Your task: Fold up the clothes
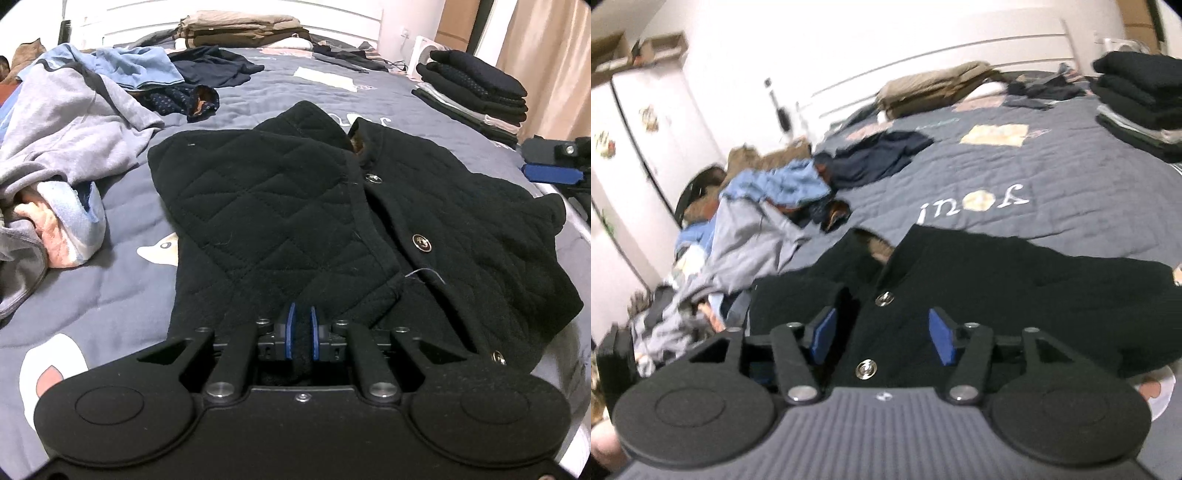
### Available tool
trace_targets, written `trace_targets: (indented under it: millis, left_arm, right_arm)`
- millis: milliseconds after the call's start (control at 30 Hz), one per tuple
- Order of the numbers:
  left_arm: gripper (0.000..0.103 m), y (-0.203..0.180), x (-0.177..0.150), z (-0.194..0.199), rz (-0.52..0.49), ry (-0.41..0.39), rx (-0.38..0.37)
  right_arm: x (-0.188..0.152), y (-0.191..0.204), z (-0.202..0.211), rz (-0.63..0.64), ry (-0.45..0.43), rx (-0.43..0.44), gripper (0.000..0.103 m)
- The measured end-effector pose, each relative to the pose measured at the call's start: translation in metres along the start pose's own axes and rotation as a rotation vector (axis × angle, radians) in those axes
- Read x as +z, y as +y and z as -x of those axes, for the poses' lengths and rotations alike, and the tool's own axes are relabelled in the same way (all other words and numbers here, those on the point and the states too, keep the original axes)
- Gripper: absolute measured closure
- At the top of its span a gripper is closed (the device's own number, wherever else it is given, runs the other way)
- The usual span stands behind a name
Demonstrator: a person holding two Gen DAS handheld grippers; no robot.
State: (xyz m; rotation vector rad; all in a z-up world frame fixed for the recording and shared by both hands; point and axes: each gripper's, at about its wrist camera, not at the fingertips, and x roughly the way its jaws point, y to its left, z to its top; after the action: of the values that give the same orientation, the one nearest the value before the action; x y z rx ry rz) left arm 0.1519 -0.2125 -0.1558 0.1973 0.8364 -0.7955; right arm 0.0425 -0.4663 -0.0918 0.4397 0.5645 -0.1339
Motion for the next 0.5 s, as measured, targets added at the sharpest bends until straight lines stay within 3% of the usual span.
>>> trace_targets:
  millis: [500]
  left_arm:
    - [0.092, -0.007, 0.002, -0.004, -0.004, 0.0, 0.037]
  right_arm:
    - [0.0, -0.071, 0.035, -0.102, -0.059, -0.116, 0.042]
